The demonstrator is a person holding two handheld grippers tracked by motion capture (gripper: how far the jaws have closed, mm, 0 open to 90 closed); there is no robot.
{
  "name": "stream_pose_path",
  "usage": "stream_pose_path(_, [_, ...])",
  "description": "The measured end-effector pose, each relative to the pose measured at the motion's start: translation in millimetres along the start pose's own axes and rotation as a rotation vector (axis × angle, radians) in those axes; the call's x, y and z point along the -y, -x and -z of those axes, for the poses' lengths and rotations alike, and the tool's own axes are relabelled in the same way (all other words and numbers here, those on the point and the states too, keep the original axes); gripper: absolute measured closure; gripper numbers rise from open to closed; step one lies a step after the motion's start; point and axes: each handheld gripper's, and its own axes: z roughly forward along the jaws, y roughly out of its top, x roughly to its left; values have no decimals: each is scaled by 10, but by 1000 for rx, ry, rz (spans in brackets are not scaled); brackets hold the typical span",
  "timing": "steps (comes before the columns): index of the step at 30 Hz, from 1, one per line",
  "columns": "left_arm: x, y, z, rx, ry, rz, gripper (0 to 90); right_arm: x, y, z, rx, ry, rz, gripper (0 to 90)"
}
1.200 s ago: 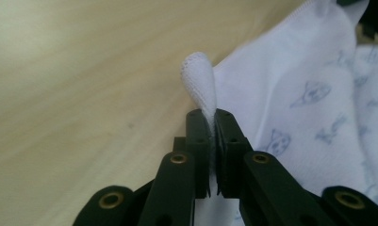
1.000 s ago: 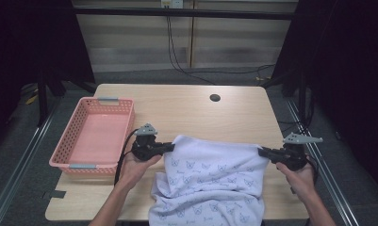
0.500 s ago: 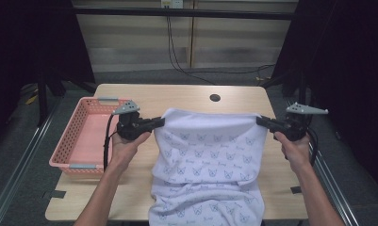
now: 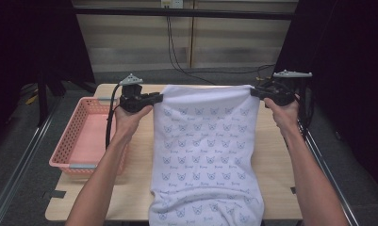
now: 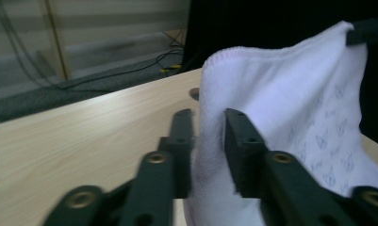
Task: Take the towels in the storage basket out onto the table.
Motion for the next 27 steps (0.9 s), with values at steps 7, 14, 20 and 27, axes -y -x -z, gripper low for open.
stream_pose_path(7, [202, -39, -56, 40, -51, 6, 550, 292, 18, -179, -14, -71, -26, 432])
stream_pose_path(14, [486, 269, 176, 104, -56, -33, 563, 645, -292, 157, -134, -59, 46, 414])
stream_pose_path(20, [994, 581, 317, 210, -145, -37, 644, 1134, -571, 502, -233, -81, 47, 418])
stream_pose_path(27, [1653, 902, 447, 274, -318, -35, 661, 1729, -919, 713, -307, -191, 48, 435])
